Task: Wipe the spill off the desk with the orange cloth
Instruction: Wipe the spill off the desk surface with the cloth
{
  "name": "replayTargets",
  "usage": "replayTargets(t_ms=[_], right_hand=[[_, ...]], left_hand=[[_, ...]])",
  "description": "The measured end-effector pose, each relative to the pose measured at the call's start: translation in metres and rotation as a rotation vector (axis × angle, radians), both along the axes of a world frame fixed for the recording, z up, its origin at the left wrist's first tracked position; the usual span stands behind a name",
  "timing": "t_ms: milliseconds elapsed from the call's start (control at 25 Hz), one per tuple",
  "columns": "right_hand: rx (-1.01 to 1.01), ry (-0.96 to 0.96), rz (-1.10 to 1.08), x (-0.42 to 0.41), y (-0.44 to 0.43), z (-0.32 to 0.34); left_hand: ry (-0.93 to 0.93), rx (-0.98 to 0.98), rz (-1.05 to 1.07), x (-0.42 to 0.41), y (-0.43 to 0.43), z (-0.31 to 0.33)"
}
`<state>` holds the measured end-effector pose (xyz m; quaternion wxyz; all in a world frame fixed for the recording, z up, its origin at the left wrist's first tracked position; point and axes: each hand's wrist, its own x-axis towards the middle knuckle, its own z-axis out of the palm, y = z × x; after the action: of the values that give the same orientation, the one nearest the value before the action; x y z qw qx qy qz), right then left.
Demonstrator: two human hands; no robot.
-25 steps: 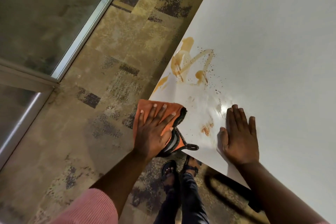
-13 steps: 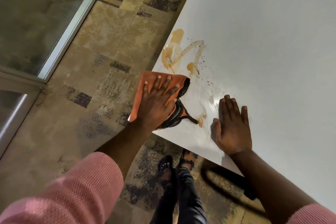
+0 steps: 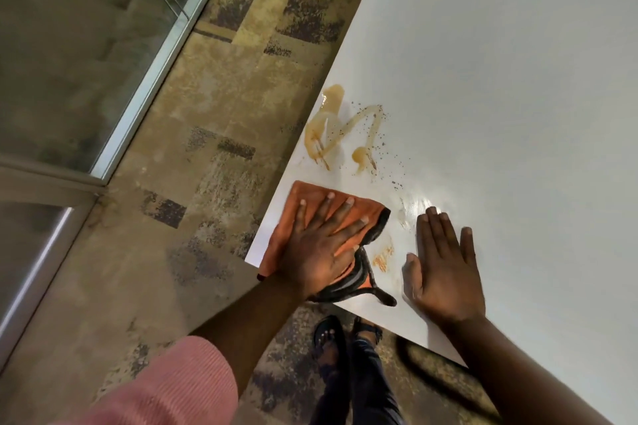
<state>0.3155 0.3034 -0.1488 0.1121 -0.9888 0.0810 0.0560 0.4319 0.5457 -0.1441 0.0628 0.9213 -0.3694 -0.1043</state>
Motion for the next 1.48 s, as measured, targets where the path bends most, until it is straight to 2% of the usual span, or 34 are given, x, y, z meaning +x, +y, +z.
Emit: replayTargets(t_ms=[240,520,640,880,960,1080,1200,1280,1400,1480], right_hand=[[0.063,-0.046,-0.018,0.0,0.001,0.0],[0.362,-0.222,-0.153,-0.005,-0.006,0.015],[0.412,-0.311,-0.205,-0.011,-0.011,0.017],[0.425,-0.332,-0.231,-0.015,-0.012,0.027],[0.41,-0.315,-0.216,-0.006,-0.004,0.031],[0.399,-0.267,-0.14,0.003,0.033,0.041],[0.267,-0.08,-0.012,0.012,0.088,0.048],[0.176,0.063,-0.029,0.022,0.12,0.044],[0.104,0.153,-0.097,0.035,0.145,0.035],[0.064,0.14,-0.072,0.039,0.149,0.031]], left_hand=[[-0.017,-0.047,0.06,0.042,-0.061,0.005],[0.078,-0.207,-0.001,-0.036,-0.063,0.005],[0.12,-0.206,-0.043,-0.054,-0.073,0.001],[0.206,-0.221,-0.105,-0.065,-0.089,0.012],[0.212,-0.264,-0.082,-0.054,-0.076,0.024],[0.112,-0.362,0.102,-0.031,-0.027,0.039],[0.0,-0.232,0.338,-0.008,0.036,0.034],[0.004,-0.11,0.422,-0.002,0.063,0.021],[0.054,-0.06,0.424,-0.001,0.08,0.001],[0.072,-0.073,0.411,-0.002,0.085,-0.008]])
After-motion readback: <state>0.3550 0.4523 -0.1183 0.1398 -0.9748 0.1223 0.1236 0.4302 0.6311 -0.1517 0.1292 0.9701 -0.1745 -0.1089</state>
